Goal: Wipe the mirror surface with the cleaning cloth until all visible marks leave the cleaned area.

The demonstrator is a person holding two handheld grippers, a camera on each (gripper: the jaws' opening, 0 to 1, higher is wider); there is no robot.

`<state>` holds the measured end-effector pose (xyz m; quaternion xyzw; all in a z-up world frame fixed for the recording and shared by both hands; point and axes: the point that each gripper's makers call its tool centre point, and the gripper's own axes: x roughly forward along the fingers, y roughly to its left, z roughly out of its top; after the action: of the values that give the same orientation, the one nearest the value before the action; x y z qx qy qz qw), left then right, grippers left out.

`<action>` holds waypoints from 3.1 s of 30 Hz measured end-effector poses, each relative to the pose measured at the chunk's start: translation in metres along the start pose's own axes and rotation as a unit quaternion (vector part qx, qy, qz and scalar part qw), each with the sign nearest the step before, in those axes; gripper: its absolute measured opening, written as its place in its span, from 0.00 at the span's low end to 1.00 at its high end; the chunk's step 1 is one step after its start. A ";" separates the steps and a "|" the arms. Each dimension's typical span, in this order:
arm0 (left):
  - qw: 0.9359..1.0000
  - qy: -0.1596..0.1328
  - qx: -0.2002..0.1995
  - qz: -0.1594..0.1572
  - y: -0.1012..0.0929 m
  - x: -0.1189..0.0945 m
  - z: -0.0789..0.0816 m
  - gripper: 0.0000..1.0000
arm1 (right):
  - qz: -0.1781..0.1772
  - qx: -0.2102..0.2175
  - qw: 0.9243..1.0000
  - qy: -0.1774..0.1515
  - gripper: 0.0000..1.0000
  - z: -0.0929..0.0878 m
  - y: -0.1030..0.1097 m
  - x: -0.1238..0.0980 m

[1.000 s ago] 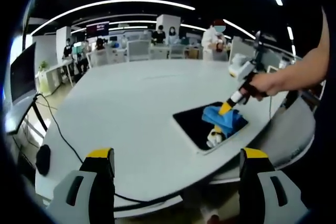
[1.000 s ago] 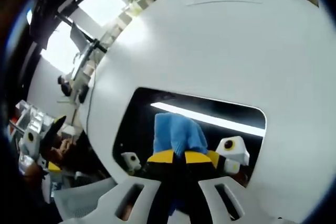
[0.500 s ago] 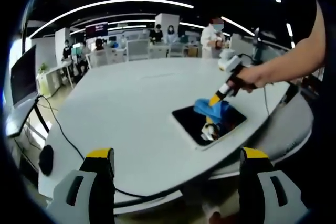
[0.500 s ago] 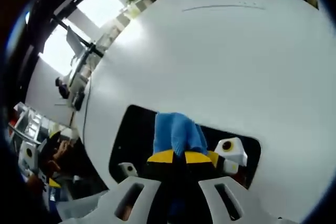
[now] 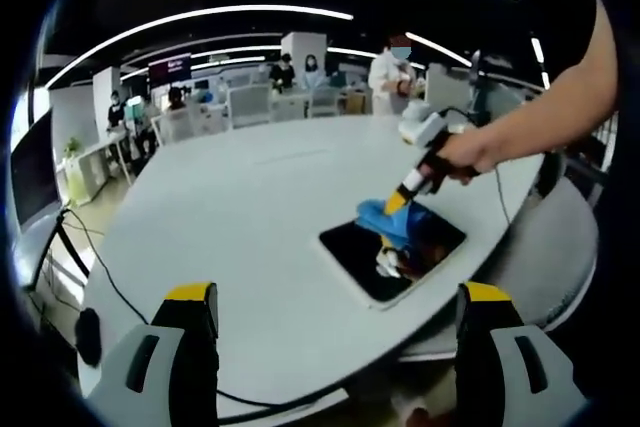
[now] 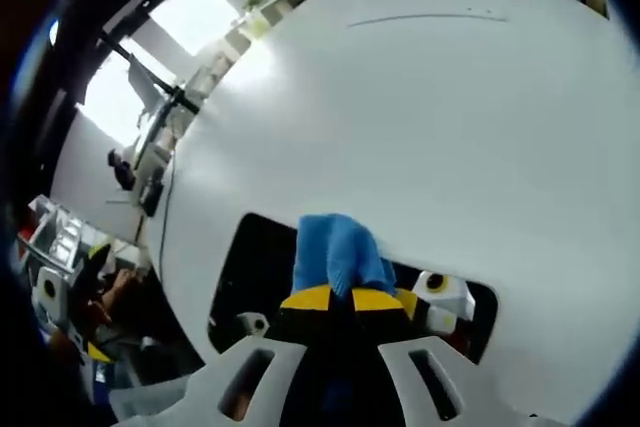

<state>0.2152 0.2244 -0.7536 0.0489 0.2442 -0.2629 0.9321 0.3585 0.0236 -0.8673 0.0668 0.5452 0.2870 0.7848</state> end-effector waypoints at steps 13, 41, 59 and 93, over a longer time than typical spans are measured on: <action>1.000 0.004 0.002 -0.003 -0.009 0.001 0.001 1.00 | -0.005 0.003 1.000 -0.002 0.00 -0.005 -0.017 -0.010; 1.000 -0.006 -0.005 -0.006 -0.019 0.013 0.008 1.00 | -0.034 0.004 0.999 0.003 0.00 -0.011 -0.036 -0.022; 1.000 0.005 -0.003 -0.014 -0.001 0.016 0.000 1.00 | -0.024 0.054 0.998 -0.009 0.00 -0.042 -0.025 -0.032; 0.999 0.013 0.014 -0.047 0.012 0.018 -0.016 1.00 | -0.017 0.078 0.997 -0.016 0.00 -0.093 -0.005 -0.047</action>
<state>0.2273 0.2299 -0.7768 0.0541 0.2545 -0.3091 0.9148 0.2656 -0.0243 -0.8680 0.1228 0.5542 0.2290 0.7908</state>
